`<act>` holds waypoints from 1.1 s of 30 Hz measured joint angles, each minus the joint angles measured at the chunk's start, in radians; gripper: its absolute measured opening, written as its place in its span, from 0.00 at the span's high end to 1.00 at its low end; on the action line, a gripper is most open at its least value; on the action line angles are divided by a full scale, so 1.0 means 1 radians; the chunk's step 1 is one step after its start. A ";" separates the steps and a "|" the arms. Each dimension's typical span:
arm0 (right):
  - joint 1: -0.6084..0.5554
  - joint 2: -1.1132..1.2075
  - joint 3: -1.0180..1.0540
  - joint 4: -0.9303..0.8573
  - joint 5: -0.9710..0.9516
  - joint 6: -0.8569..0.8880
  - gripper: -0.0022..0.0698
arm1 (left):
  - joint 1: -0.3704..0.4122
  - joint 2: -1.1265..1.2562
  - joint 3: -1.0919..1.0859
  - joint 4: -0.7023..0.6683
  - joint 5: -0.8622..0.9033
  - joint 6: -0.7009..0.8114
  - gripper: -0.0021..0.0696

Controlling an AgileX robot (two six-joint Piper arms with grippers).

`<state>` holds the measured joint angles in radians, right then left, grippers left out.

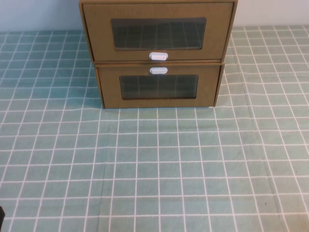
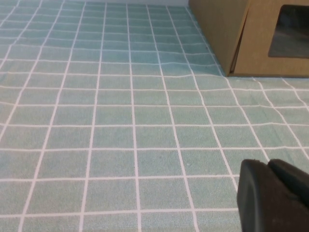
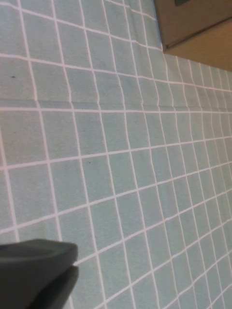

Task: Open the shoe box
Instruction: 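Pull the top drawer of the cardboard box fully open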

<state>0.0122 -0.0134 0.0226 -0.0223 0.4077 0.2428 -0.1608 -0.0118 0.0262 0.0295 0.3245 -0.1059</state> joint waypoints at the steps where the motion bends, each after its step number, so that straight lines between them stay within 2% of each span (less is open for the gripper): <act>1: 0.000 0.000 0.000 0.000 0.000 0.000 0.99 | 0.000 0.000 0.000 0.000 -0.003 0.001 0.98; 14: 0.000 0.000 0.000 -0.040 -0.006 0.000 0.99 | 0.000 0.000 0.000 0.000 -0.019 0.003 0.98; 19: 0.000 0.000 0.000 -0.044 -0.067 0.000 0.99 | 0.000 0.000 0.000 0.000 -0.087 0.006 0.98; 27: 0.000 0.000 0.000 -0.030 -0.438 0.000 0.99 | 0.000 0.000 0.000 0.000 -0.575 -0.039 0.98; 33: 0.000 0.000 0.000 0.108 -0.643 0.000 0.99 | 0.000 0.000 0.000 0.000 -0.841 -0.047 0.98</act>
<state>0.0122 -0.0134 0.0226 0.0855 -0.2351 0.2428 -0.1608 -0.0118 0.0262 0.0295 -0.5167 -0.1526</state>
